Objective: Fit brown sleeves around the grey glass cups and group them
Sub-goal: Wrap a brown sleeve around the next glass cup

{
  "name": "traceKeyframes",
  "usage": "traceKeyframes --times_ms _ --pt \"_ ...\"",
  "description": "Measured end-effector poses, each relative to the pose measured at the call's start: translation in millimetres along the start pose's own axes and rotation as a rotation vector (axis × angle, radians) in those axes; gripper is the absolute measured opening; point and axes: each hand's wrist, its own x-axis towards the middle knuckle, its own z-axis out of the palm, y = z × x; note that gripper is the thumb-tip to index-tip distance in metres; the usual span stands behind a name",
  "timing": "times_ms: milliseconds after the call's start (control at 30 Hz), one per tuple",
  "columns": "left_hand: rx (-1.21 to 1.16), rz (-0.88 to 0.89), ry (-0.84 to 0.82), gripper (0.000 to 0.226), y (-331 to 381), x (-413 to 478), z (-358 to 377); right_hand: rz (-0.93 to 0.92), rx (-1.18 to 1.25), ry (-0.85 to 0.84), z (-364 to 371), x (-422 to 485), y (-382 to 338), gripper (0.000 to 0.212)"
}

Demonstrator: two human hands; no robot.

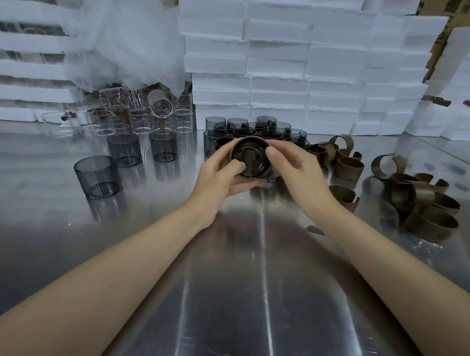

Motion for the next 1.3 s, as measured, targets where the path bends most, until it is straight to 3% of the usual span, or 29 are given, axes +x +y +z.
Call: traceKeyframes --times_ms 133,233,300,633,767,1300 --pt "-0.062 -0.026 -0.049 0.042 -2.8 0.9 1.9 0.262 0.393 -0.1 -0.2 1.9 4.1 0.036" --pt "-0.105 -0.091 -0.112 0.055 -1.0 -0.4 2.4 0.385 0.58 -0.13 -4.3 2.9 6.4 0.051" --pt "-0.129 -0.131 -0.119 0.056 1.6 -1.9 3.5 0.464 0.669 -0.151 -4.8 3.0 5.3 0.047" --pt "-0.219 -0.327 -0.049 0.052 2.5 1.7 0.3 0.621 0.996 -0.119 -0.7 7.1 3.0 0.065" --pt "-0.291 -0.346 -0.044 0.04 3.8 3.7 -0.1 0.639 1.044 -0.119 1.2 7.5 1.1 0.061" --pt "-0.377 -0.351 -0.045 0.044 5.2 8.8 -0.4 0.505 1.067 -0.171 2.5 9.9 1.9 0.032"
